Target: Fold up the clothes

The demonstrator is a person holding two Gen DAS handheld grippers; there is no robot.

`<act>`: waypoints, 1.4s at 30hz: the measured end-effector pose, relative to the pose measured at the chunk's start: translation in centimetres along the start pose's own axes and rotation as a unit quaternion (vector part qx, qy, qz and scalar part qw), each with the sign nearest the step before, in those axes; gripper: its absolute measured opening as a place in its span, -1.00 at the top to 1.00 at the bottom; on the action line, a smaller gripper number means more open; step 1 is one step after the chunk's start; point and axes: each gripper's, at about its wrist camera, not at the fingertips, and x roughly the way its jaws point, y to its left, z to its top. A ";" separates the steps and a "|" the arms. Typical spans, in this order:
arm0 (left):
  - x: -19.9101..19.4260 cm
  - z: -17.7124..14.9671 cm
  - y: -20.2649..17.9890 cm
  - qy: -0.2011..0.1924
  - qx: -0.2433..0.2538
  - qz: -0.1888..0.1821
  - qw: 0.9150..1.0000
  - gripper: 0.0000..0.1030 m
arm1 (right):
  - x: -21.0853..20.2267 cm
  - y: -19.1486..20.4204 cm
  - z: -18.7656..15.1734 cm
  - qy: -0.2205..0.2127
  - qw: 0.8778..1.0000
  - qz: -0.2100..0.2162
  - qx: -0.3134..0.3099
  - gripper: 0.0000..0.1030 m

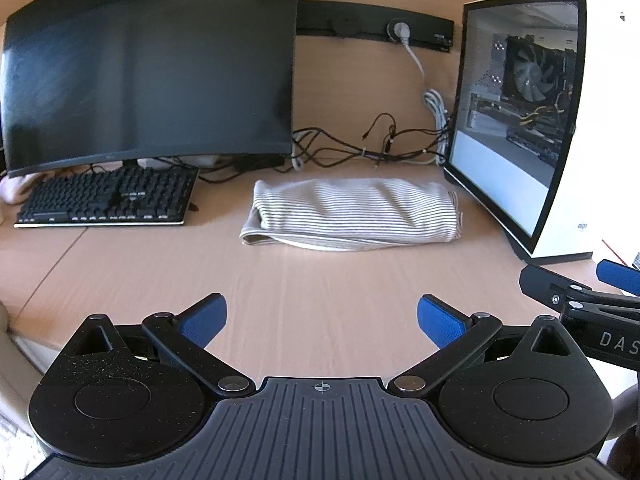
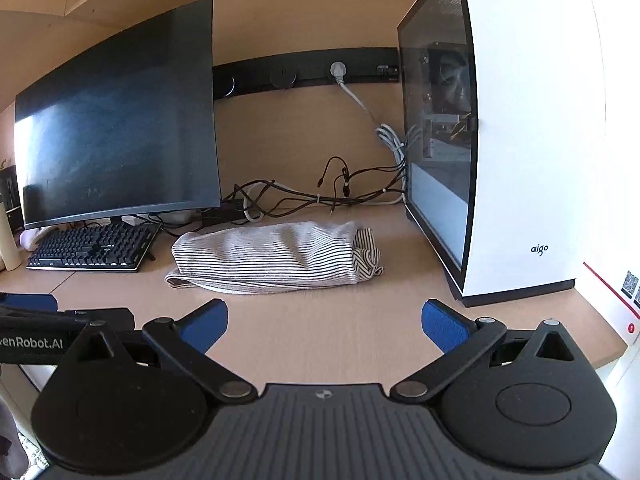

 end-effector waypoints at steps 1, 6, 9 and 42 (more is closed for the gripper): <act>0.0 0.0 0.0 -0.001 0.000 -0.001 1.000 -1.00 | 0.0 -0.1 0.0 0.001 1.000 0.000 0.001 -1.00; 0.2 -0.1 -0.1 0.004 -0.003 -0.003 1.000 -1.00 | 0.5 -0.5 -0.3 0.017 1.000 0.001 0.009 -1.00; 0.5 -0.2 -0.1 0.014 -0.006 -0.006 1.000 -1.00 | 0.6 -0.6 -0.4 0.022 1.000 0.003 0.008 -1.00; 2.0 -0.5 -1.1 0.039 -0.018 -0.007 0.999 -1.00 | 2.2 -2.1 -0.1 0.030 0.999 0.010 0.012 -1.00</act>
